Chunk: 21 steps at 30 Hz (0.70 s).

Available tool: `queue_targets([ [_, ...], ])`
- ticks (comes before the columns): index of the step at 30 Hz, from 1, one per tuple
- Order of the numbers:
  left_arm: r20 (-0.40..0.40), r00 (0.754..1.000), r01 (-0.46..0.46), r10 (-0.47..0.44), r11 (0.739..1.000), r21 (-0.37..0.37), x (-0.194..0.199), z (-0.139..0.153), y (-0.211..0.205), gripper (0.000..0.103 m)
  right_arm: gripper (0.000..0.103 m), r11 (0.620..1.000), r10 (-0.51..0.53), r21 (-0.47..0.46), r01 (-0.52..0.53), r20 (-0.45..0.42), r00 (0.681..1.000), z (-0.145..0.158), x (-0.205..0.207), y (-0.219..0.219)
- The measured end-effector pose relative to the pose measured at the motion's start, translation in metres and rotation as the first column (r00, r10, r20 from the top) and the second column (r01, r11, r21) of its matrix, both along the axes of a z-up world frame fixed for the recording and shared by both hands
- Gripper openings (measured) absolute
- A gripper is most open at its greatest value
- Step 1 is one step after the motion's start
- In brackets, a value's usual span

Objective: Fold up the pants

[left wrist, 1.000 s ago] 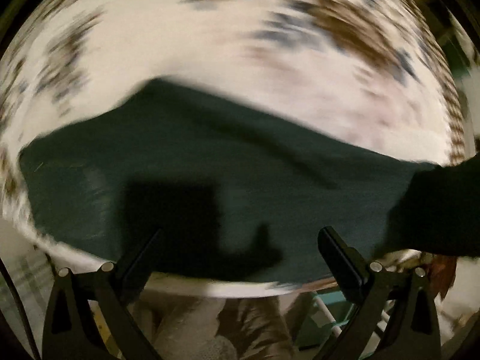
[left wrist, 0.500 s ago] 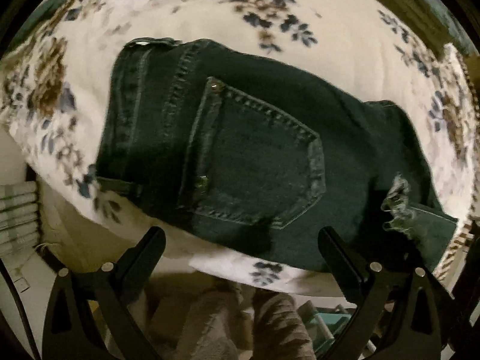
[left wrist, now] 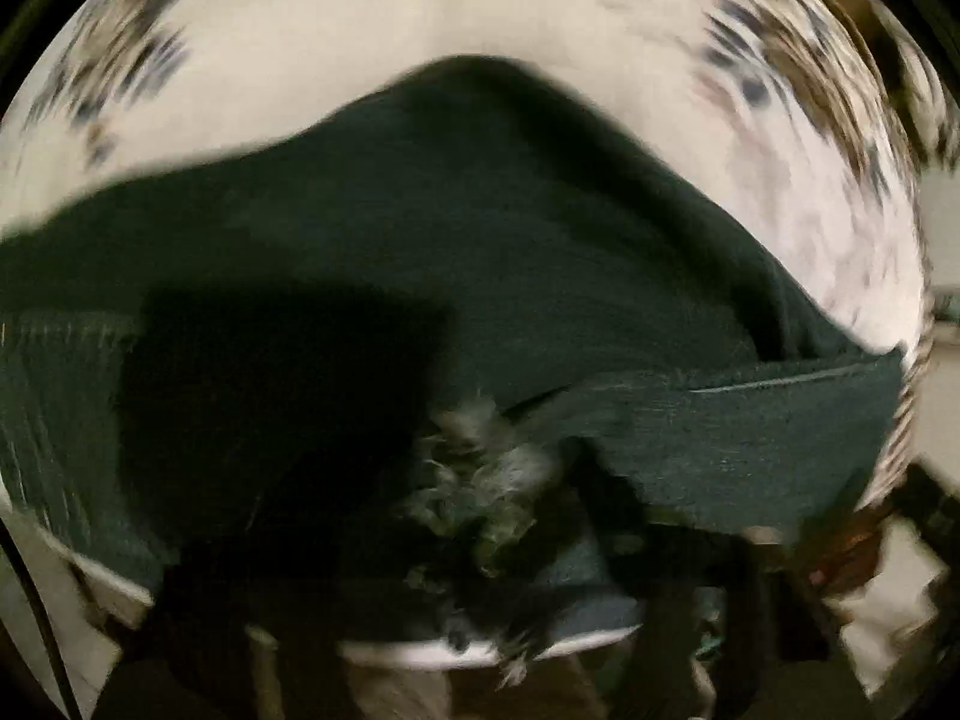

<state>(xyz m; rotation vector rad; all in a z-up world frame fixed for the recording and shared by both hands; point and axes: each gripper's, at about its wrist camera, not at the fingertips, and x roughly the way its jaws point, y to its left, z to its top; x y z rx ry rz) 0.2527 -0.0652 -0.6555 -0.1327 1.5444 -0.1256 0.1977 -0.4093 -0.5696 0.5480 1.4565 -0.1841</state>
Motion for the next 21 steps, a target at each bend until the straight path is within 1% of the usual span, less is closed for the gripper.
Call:
queue_targets([
  [1, 0.032, 0.999, 0.034, -0.035, 0.999, 0.039, 0.0, 0.002, -0.01, 0.028, 0.079, 1.0, -0.002, -0.008, 0.002, -0.008, 1.0, -0.006, 0.001, -0.009],
  [2, 0.073, 0.995, 0.063, -0.067, 0.996, 0.062, -0.002, 0.007, -0.019, 0.015, 0.079, 1.0, -0.006, -0.006, 0.006, -0.012, 1.0, -0.01, 0.003, -0.019],
  [3, 0.104, 0.99, 0.085, -0.094, 0.993, 0.085, -0.003, 0.013, -0.025, 0.013, 0.079, 1.0, -0.009, 0.001, 0.009, -0.015, 1.0, -0.012, 0.005, -0.028],
  [4, 0.121, 0.988, 0.084, -0.094, 0.993, 0.087, -0.003, 0.017, -0.025, 0.013, 0.079, 1.0, -0.008, 0.003, 0.008, -0.021, 1.0, -0.016, 0.006, -0.03],
  [5, 0.141, 0.987, 0.063, -0.074, 0.995, 0.077, -0.002, 0.022, -0.021, 0.013, 0.079, 1.0, -0.004, 0.001, 0.004, -0.021, 1.0, -0.017, 0.009, -0.026],
  [7, 0.151, 0.987, 0.037, -0.049, 0.996, 0.08, 0.001, 0.025, -0.017, 0.013, 0.079, 1.0, 0.019, -0.008, -0.019, -0.025, 1.0, -0.023, 0.019, -0.017],
  [9, 0.147, 0.989, 0.017, -0.029, 0.997, 0.076, 0.007, 0.024, -0.014, 0.013, 0.079, 0.998, 0.053, -0.024, -0.054, -0.033, 0.998, -0.025, 0.024, -0.004],
  [10, 0.151, 0.988, 0.009, -0.021, 0.997, 0.079, 0.009, 0.023, -0.013, 0.013, 0.079, 0.996, 0.077, -0.039, -0.079, -0.057, 0.995, -0.03, 0.027, 0.003],
  [13, 0.124, 0.992, 0.0, -0.01, 0.997, 0.077, 0.018, 0.018, -0.002, 0.014, 0.079, 0.989, 0.126, -0.071, -0.134, -0.102, 0.987, -0.042, 0.031, 0.022],
  [15, 0.111, 0.993, -0.037, 0.032, 0.998, 0.048, 0.02, 0.019, 0.002, 0.019, 0.079, 0.98, 0.15, -0.109, -0.164, -0.128, 0.98, -0.045, 0.033, 0.029],
  [16, 0.101, 0.992, -0.071, 0.069, 0.997, 0.018, 0.017, 0.022, 0.009, 0.021, 0.079, 0.978, 0.154, -0.12, -0.17, -0.133, 0.979, -0.043, 0.033, 0.031],
  [17, 0.096, 0.989, -0.108, 0.111, 0.994, -0.035, 0.011, 0.026, 0.02, 0.024, 0.079, 0.976, 0.159, -0.13, -0.177, -0.137, 0.978, -0.041, 0.034, 0.034],
  [18, 0.085, 0.981, -0.161, 0.174, 0.977, -0.144, 0.004, 0.032, 0.034, 0.03, 0.079, 0.973, 0.164, -0.138, -0.183, -0.138, 0.977, -0.038, 0.034, 0.036],
  [19, 0.069, 0.967, -0.22, 0.244, 0.943, -0.251, -0.003, 0.037, 0.048, 0.038, 0.079, 0.968, 0.181, -0.152, -0.2, -0.128, 0.975, -0.032, 0.032, 0.041],
  [20, 0.055, 0.947, -0.279, 0.315, 0.897, -0.342, -0.015, 0.042, 0.065, 0.059, 0.079, 0.962, 0.199, -0.168, -0.217, -0.118, 0.973, -0.028, 0.029, 0.046],
  [21, 0.052, 0.936, -0.305, 0.347, 0.878, -0.368, -0.023, 0.045, 0.075, 0.087, 0.079, 0.954, 0.217, -0.187, -0.235, -0.114, 0.97, -0.024, 0.026, 0.052],
])
